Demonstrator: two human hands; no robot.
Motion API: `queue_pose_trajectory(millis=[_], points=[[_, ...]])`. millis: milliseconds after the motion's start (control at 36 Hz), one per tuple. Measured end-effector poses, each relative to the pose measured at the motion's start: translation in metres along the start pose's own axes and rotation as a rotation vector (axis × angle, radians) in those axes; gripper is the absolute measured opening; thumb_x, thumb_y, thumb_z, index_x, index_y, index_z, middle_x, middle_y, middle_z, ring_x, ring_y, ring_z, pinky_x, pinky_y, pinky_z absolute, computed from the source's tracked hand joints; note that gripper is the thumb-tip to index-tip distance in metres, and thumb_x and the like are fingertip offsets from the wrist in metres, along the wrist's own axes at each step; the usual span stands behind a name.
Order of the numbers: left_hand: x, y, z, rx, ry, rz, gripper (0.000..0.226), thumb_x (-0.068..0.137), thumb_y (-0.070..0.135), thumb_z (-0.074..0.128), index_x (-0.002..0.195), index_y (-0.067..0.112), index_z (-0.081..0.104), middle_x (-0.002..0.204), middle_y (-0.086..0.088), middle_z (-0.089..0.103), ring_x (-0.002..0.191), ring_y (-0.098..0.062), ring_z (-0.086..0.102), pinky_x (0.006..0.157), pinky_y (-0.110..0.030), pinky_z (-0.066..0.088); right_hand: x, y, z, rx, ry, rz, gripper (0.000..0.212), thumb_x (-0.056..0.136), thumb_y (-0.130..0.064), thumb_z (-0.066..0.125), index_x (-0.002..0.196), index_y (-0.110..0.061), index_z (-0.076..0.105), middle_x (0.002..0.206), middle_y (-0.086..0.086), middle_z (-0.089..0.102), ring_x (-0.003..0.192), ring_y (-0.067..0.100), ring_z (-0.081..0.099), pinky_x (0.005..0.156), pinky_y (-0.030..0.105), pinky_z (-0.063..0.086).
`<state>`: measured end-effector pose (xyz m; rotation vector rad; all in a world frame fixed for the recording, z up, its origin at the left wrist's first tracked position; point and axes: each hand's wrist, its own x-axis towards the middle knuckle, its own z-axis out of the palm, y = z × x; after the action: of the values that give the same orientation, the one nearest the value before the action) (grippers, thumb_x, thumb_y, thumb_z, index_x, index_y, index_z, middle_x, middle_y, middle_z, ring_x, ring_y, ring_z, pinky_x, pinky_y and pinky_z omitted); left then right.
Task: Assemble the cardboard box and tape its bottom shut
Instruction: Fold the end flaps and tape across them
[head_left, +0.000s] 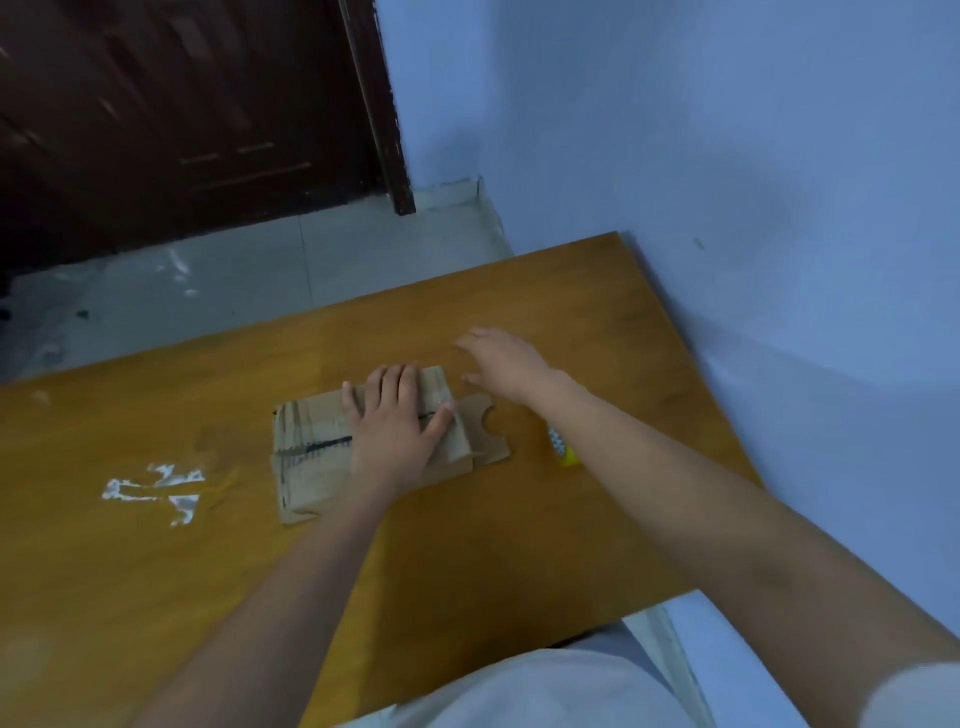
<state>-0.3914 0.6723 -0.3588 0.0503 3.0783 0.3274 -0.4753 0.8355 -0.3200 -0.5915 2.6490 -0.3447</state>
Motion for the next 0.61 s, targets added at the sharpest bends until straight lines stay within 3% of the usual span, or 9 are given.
queue_pose_trajectory(millis=[139, 278, 472, 556, 611], points=[[-0.001, 0.001, -0.003, 0.004, 0.009, -0.011, 0.082, 0.085, 0.069, 0.014, 0.142, 0.014, 0.033, 0.146, -0.005, 0.036, 0.139, -0.022, 0.019, 0.113, -0.051, -0.004, 0.025, -0.004, -0.003, -0.170, -0.016, -0.211, 0.040, 0.091, -0.021, 0.056, 0.131, -0.019, 0.052, 0.131, 0.004, 0.053, 0.121, 0.025, 0.046, 0.088, 0.037, 0.044], [0.000, 0.001, -0.002, 0.004, 0.015, -0.017, 0.080, 0.085, 0.069, 0.015, 0.142, 0.015, 0.035, 0.144, -0.005, 0.038, 0.139, -0.022, 0.020, 0.114, -0.050, -0.003, 0.039, 0.001, -0.010, -0.180, -0.127, -0.309, 0.020, 0.089, -0.021, 0.055, 0.103, -0.019, 0.069, 0.103, 0.007, 0.066, 0.094, 0.027, 0.061, 0.064, 0.030, 0.043], [-0.001, 0.001, -0.001, -0.003, 0.023, -0.020, 0.076, 0.087, 0.067, 0.021, 0.140, 0.015, 0.037, 0.142, -0.005, 0.040, 0.137, -0.023, 0.022, 0.113, -0.051, -0.001, 0.047, 0.003, -0.016, -0.240, -0.215, -0.353, 0.016, 0.085, -0.026, 0.055, 0.088, -0.016, 0.067, 0.091, 0.009, 0.066, 0.078, 0.030, 0.061, 0.056, 0.029, 0.043], [-0.001, 0.003, -0.002, -0.009, 0.020, -0.025, 0.076, 0.087, 0.067, 0.022, 0.140, 0.015, 0.036, 0.142, -0.005, 0.041, 0.137, -0.023, 0.023, 0.113, -0.050, -0.001, 0.048, 0.004, -0.017, -0.245, -0.245, -0.359, 0.017, 0.088, -0.027, 0.053, 0.075, -0.016, 0.059, 0.083, 0.006, 0.063, 0.066, 0.024, 0.054, 0.047, 0.025, 0.033], [-0.001, 0.004, -0.003, -0.001, 0.014, -0.027, 0.077, 0.086, 0.068, 0.020, 0.140, 0.015, 0.036, 0.142, -0.004, 0.040, 0.138, -0.023, 0.023, 0.114, -0.050, -0.001, 0.048, 0.005, -0.018, -0.233, -0.239, -0.352, 0.022, 0.090, -0.026, 0.051, 0.081, -0.010, 0.063, 0.083, 0.007, 0.063, 0.068, 0.025, 0.055, 0.046, 0.024, 0.031]])
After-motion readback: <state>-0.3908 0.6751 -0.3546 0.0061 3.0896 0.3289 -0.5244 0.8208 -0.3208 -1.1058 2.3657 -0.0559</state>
